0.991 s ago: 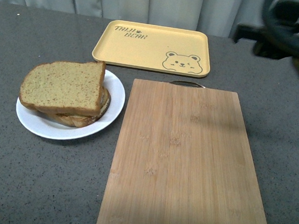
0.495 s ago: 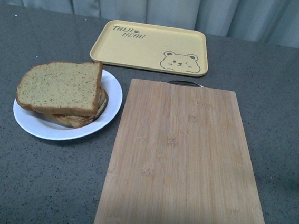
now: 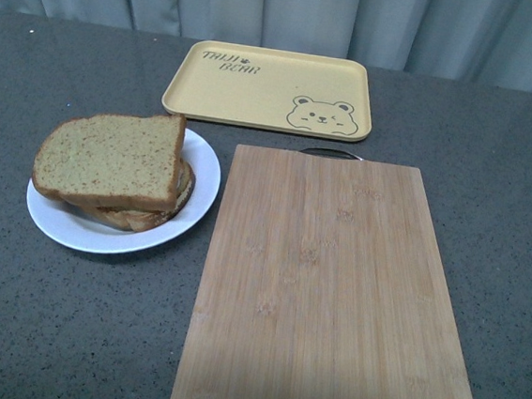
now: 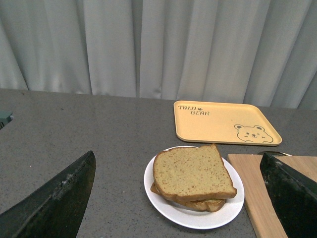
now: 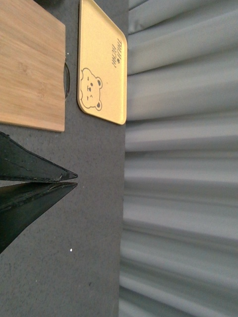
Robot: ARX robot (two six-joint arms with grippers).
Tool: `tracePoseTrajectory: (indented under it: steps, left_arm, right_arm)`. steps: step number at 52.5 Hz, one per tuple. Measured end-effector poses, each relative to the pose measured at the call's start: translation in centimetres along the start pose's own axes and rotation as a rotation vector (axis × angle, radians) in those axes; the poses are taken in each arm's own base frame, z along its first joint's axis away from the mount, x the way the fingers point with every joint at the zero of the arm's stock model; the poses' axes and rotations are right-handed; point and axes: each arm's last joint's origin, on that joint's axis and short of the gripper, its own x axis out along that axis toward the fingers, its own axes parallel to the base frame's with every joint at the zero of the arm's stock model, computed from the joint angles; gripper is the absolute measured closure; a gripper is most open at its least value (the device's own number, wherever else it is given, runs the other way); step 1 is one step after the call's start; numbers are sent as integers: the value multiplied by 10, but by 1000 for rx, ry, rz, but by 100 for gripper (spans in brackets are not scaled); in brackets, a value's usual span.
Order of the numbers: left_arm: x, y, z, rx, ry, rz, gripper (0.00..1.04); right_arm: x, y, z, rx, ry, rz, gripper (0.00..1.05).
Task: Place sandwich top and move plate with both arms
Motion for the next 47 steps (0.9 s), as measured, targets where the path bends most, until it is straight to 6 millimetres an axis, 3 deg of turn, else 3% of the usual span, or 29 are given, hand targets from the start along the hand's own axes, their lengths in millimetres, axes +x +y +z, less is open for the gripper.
tracePoseTrajectory:
  steps: [47]
  left_arm:
    - [0,0,0,0,0,0,7]
  right_arm:
    - [-40,-3,6,0,-21,-11,104]
